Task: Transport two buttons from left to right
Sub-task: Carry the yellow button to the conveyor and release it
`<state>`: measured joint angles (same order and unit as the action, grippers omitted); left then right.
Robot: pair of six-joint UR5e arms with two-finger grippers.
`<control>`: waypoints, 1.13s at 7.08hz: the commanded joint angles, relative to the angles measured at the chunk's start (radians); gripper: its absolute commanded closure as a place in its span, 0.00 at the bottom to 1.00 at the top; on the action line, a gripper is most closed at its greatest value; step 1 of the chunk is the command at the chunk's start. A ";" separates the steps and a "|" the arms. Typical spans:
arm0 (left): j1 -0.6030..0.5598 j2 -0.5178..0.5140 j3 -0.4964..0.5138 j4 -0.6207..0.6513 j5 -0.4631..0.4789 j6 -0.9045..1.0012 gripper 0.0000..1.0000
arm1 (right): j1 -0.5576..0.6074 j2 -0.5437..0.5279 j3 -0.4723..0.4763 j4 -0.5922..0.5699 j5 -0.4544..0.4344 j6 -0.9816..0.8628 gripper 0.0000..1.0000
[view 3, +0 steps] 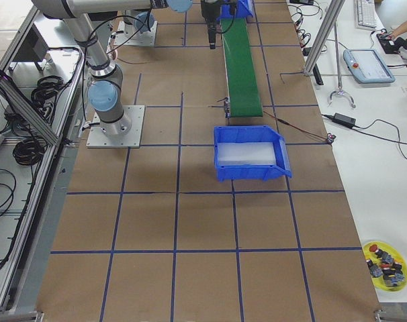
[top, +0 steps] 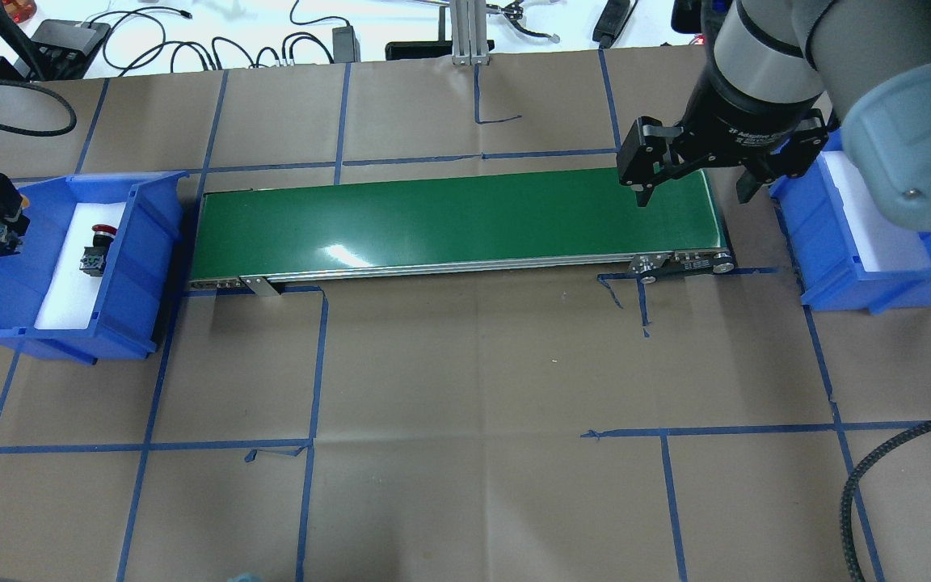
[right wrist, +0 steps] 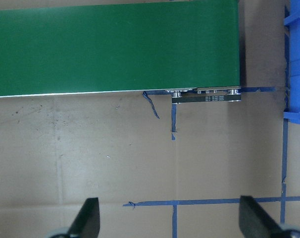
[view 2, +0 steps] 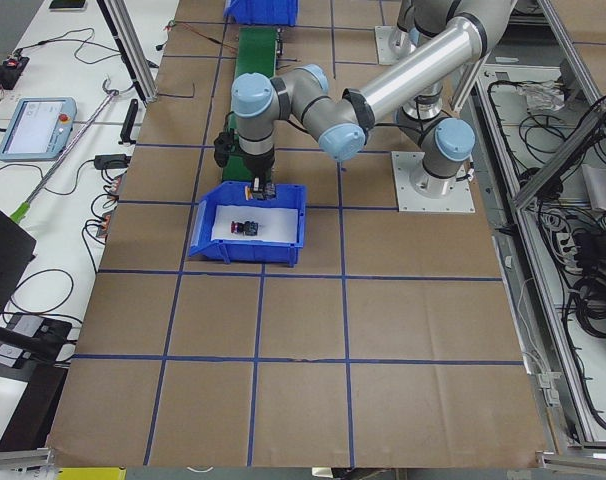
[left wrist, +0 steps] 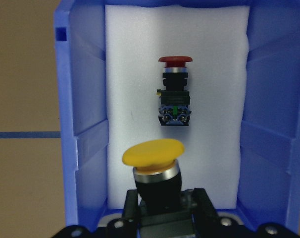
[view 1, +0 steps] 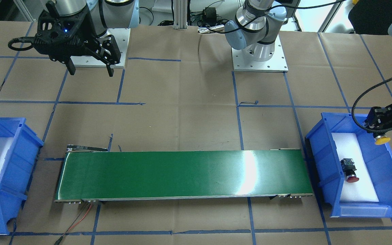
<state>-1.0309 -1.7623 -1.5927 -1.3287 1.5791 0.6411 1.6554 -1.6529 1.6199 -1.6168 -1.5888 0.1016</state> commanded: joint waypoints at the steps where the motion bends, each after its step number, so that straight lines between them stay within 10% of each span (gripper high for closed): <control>1: -0.141 0.009 0.004 -0.007 0.004 -0.110 0.99 | 0.000 0.001 0.003 0.012 -0.003 0.000 0.00; 8: -0.403 -0.052 -0.093 0.104 -0.011 -0.446 0.99 | -0.002 0.001 0.003 0.012 -0.007 0.000 0.00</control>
<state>-1.4251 -1.7855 -1.6510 -1.2926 1.5693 0.2110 1.6536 -1.6521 1.6229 -1.6035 -1.5950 0.1012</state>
